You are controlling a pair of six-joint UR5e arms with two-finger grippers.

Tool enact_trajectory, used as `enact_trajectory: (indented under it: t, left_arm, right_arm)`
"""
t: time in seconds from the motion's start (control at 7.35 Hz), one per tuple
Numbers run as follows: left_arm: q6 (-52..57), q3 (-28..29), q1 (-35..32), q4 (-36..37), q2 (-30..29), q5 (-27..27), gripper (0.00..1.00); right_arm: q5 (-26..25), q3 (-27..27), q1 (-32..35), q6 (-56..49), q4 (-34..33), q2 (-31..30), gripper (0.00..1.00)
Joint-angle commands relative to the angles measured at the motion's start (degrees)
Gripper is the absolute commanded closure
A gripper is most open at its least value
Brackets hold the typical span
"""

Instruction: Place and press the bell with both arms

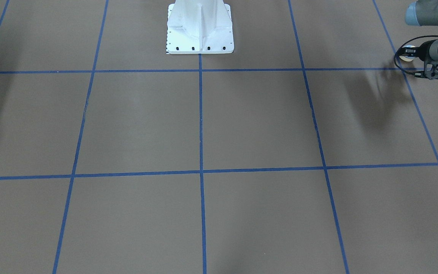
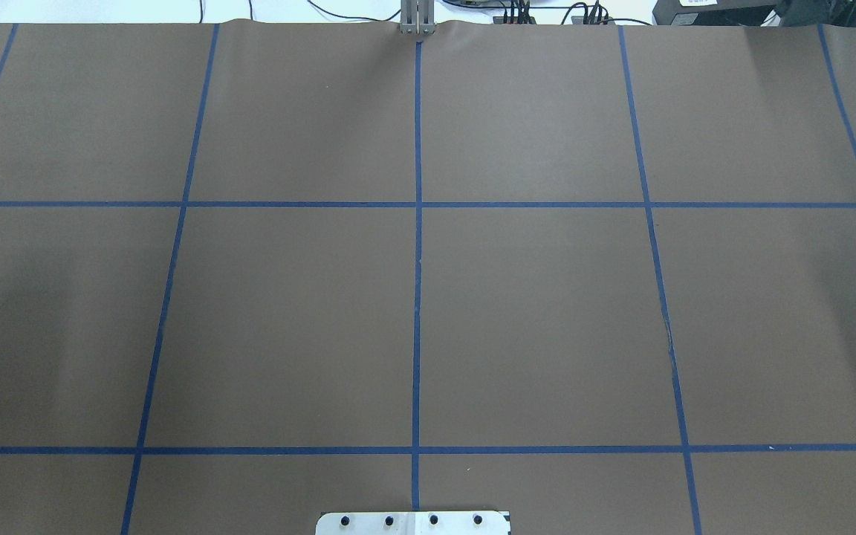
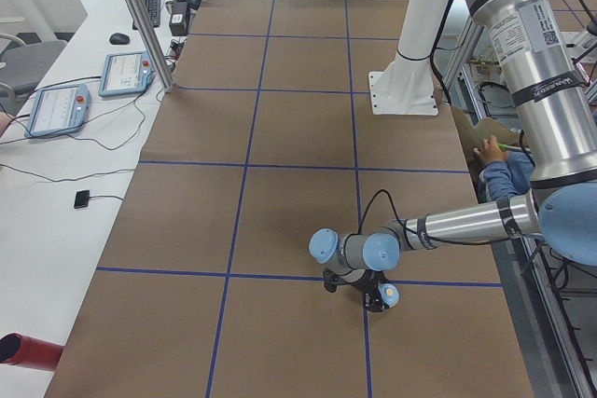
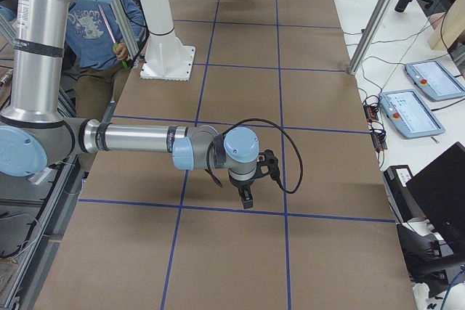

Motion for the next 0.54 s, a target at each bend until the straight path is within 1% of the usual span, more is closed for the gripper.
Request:
enact_trajectory:
  t: [0.0,0.14,0.27,0.41]
  left_arm:
    - [0.02,-8.79,-0.10,3.42,3.49,-0.26,1.00]
    - [-0.07,-13.88,-0.10,8.93,2.63,-0.17,1.00]
    - [-0.07,-17.68,-0.19,15.51,-0.43,-0.09,1.00]
    - [-0.59,-19.02,-0.28,22.97,-7.33,0.00,1.00]
  right_arm:
    - [0.05,0.01,-0.01,0.01,0.00,-0.15,0.00]
    - [0.05,0.01,-0.01,-0.16,0.96,-0.15,0.00]
    - [0.05,0.01,-0.18,-0.25,3.58,-0.15,0.00]
    - [0.14,0.01,-0.36,-0.42,4.47,-0.76,0.00]
